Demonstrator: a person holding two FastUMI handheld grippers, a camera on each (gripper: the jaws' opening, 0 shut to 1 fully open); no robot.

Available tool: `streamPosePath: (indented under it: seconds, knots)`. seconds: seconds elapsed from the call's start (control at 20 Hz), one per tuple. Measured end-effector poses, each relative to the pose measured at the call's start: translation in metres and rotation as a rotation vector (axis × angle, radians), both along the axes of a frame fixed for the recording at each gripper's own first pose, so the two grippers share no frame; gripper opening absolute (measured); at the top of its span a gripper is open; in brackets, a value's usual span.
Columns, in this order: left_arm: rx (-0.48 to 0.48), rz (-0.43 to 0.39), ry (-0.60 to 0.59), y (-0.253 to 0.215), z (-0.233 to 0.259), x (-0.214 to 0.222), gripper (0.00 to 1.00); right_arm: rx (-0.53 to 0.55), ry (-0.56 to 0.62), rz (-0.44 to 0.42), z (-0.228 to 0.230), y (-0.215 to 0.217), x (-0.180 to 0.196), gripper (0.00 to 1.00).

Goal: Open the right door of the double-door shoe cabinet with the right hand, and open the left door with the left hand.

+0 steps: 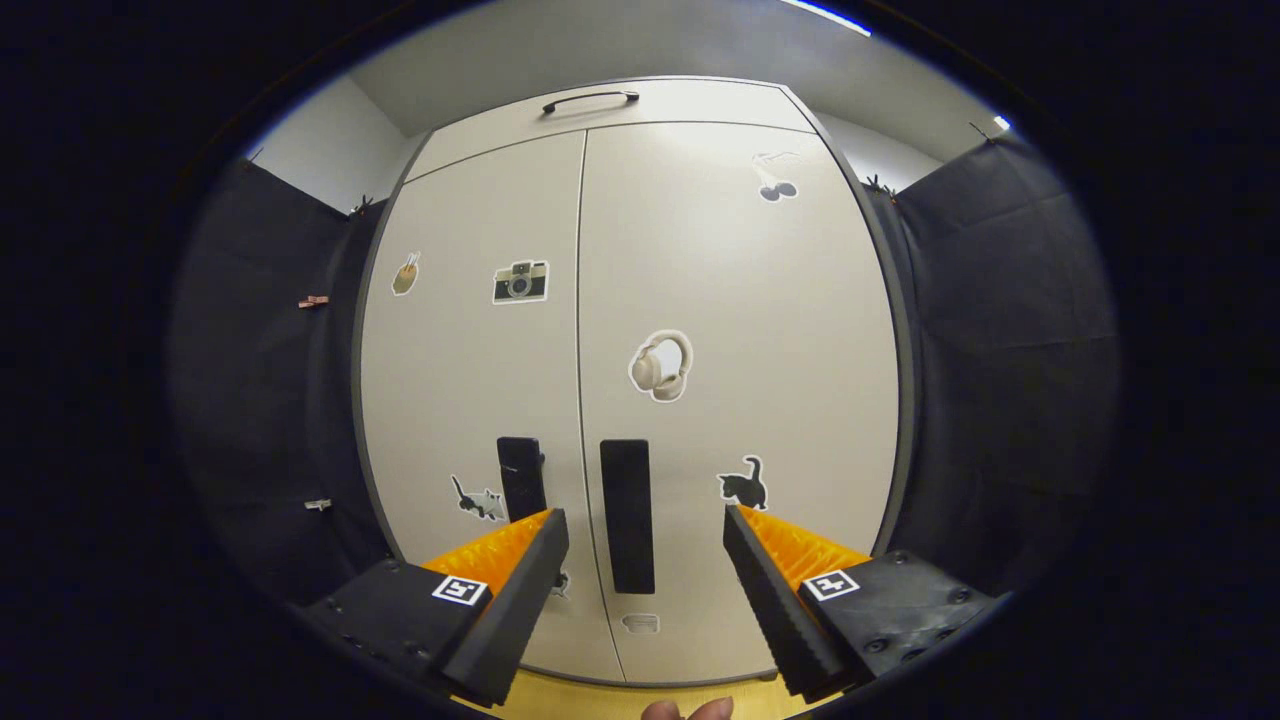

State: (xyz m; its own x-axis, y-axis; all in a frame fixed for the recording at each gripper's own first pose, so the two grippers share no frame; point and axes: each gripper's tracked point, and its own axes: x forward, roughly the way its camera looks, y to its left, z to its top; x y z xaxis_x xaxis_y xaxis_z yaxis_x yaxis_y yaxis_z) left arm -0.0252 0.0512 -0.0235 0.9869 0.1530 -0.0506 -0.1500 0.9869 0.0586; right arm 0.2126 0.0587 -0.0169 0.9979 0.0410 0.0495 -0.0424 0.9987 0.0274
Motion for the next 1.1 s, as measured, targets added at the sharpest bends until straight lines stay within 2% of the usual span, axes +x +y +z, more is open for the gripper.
streamPosePath:
  seconds: [0.3, 0.65, 0.9, 0.95, 1.05, 1.1]
  knots:
    - [-0.005, -0.058, -0.013, -0.003, 0.000, 0.010, 0.98, -0.004, 0.030, -0.011, -0.022, 0.010, 0.017, 0.99]
    - [-0.031, -0.066, -0.003, 0.014, -0.007, 0.022, 0.98, 0.001, 0.089, -0.078, -0.042, -0.002, 0.055, 0.98]
    - [-0.038, -0.081, 0.004, 0.021, -0.011, 0.033, 0.98, 0.015, 0.105, -0.087, -0.041, 0.002, 0.066, 0.75]
    - [-0.039, -0.083, 0.007, 0.021, -0.012, 0.034, 0.98, 0.005, 0.107, -0.085, -0.041, 0.005, 0.066, 0.63]
    - [-0.046, -0.090, 0.011, 0.024, -0.015, 0.036, 0.98, -0.050, 0.103, -0.091, -0.041, 0.010, 0.065, 0.51]
    - [-0.051, -0.095, 0.012, 0.025, -0.016, 0.036, 0.98, -0.089, 0.092, -0.104, -0.040, 0.010, 0.067, 0.39]
